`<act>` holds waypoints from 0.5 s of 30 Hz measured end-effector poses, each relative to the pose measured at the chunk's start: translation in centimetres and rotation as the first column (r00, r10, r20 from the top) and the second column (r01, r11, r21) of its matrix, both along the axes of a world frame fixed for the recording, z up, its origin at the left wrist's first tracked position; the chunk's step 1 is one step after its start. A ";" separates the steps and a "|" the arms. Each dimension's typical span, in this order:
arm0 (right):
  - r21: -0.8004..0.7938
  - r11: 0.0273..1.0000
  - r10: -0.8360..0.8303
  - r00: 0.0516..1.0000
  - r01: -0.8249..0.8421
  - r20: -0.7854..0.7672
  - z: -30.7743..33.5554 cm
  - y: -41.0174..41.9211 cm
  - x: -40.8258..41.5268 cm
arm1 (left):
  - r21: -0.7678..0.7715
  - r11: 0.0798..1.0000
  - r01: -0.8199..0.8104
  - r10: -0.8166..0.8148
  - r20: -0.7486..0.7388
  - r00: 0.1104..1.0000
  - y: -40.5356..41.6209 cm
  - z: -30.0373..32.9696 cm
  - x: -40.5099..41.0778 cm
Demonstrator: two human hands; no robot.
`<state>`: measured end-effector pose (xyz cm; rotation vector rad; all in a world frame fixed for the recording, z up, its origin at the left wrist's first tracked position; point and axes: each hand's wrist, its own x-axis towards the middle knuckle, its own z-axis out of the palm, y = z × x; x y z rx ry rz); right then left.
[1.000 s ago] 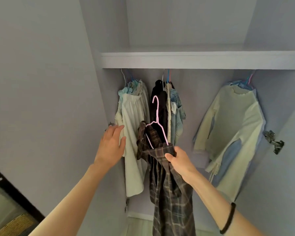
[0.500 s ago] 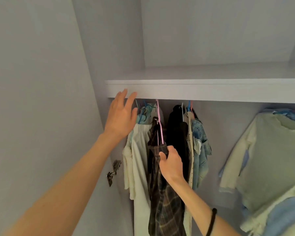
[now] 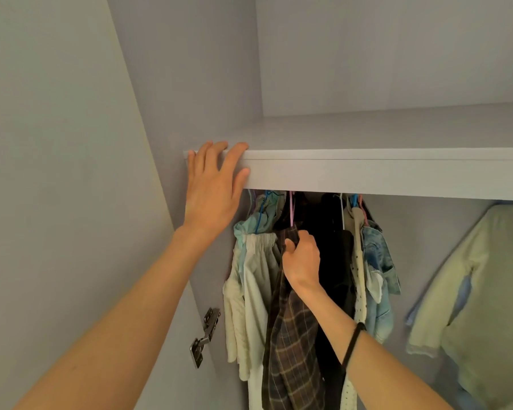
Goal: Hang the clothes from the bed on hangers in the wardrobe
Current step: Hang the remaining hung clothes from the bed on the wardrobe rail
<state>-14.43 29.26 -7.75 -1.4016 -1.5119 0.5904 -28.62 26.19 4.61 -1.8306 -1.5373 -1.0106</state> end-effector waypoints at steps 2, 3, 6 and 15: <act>0.006 1.000 -0.013 1.000 0.013 0.021 0.1 1.4 -0.4 | 0.028 1.000 0.001 -0.001 0.007 1.000 0.3 -0.1 0.1; 0.004 1.000 -0.018 0.999 0.018 0.029 0.1 2.0 -0.6 | 0.040 0.999 0.001 -0.001 0.007 1.000 0.4 -0.2 0.1; -0.015 0.999 -0.031 0.998 0.031 0.053 -0.6 3.2 -1.1 | 0.068 0.998 -0.002 0.002 0.006 1.000 0.7 -0.3 0.0; -0.052 0.998 -0.027 0.976 0.040 0.217 -3.4 3.8 -3.1 | 0.130 0.991 -0.023 0.024 -0.003 1.000 1.3 -0.7 0.0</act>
